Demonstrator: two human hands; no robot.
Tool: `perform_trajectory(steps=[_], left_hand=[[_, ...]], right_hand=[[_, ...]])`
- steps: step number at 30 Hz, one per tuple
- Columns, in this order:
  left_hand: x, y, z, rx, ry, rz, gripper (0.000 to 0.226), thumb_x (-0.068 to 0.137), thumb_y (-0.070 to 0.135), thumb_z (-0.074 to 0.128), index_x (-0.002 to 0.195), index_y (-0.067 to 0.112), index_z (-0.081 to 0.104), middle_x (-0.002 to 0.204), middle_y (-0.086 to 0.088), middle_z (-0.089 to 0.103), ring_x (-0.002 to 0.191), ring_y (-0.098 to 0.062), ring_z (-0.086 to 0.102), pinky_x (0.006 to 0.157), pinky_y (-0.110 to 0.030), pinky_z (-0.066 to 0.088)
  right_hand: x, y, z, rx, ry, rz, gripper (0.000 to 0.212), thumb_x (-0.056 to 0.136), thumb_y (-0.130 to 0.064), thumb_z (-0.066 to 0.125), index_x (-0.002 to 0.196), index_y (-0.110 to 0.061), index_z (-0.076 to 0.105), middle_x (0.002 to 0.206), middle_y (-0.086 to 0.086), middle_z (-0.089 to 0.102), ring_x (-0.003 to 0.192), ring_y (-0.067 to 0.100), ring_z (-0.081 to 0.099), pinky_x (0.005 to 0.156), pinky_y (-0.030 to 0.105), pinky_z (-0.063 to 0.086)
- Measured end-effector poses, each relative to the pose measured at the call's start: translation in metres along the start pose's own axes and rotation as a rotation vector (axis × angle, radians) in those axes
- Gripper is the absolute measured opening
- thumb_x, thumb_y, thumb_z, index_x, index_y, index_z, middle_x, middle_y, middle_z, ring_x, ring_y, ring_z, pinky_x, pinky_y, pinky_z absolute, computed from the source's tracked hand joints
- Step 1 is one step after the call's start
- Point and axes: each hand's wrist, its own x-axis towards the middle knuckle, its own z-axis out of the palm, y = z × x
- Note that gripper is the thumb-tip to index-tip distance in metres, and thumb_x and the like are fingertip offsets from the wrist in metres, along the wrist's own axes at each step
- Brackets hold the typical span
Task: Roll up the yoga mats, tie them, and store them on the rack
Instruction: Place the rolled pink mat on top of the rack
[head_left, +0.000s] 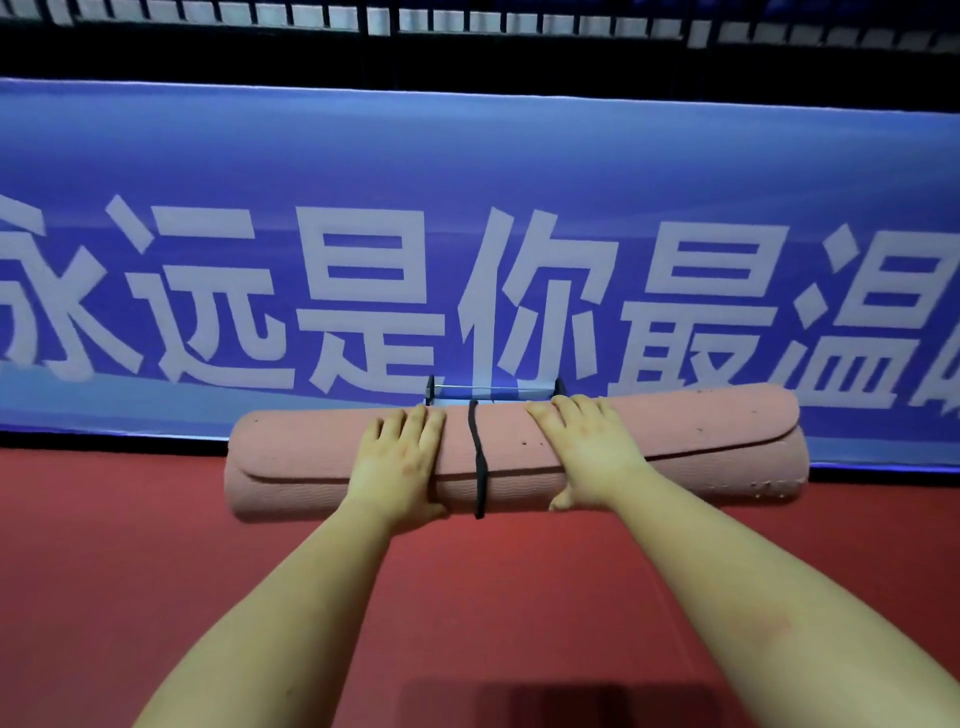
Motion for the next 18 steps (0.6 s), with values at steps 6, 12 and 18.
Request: perform_trajectory(steps=[6,12,18], left_hand=[[0.145,-0.057,0.043,-0.006,0.016,0.055,0.109,0.066,0.063,0.067,0.147,0.012,0.015,0.149,-0.008,0.026,0.130,-0.029,0.031,0.109,-0.041,0.025],[0.267,-0.073,0.102,0.027,-0.014,0.070,0.109,0.066,0.064,0.066,0.146,0.013,0.013,0.148,-0.006,0.025,0.130,-0.027,0.030,0.109,-0.040,0.024],[0.392,-0.076,0.177,0.044,-0.052,0.042,0.109,0.065,0.064,0.068,0.145,0.013,0.014,0.147,-0.006,0.026,0.128,-0.027,0.031,0.108,-0.040,0.026]], right_hand=[[0.143,0.033,0.022,0.027,-0.016,0.051,0.118,0.062,-0.061,0.075,0.149,-0.022,0.005,0.147,0.010,0.025,0.133,0.028,0.026,0.112,0.046,0.021],[0.257,0.077,0.069,0.047,-0.049,0.065,0.120,0.064,-0.060,0.074,0.150,-0.021,0.000,0.147,0.008,0.026,0.135,0.027,0.026,0.114,0.046,0.020],[0.381,0.129,0.140,0.044,-0.051,0.029,0.121,0.064,-0.063,0.073,0.150,-0.021,-0.002,0.147,0.008,0.025,0.135,0.027,0.025,0.112,0.044,0.023]])
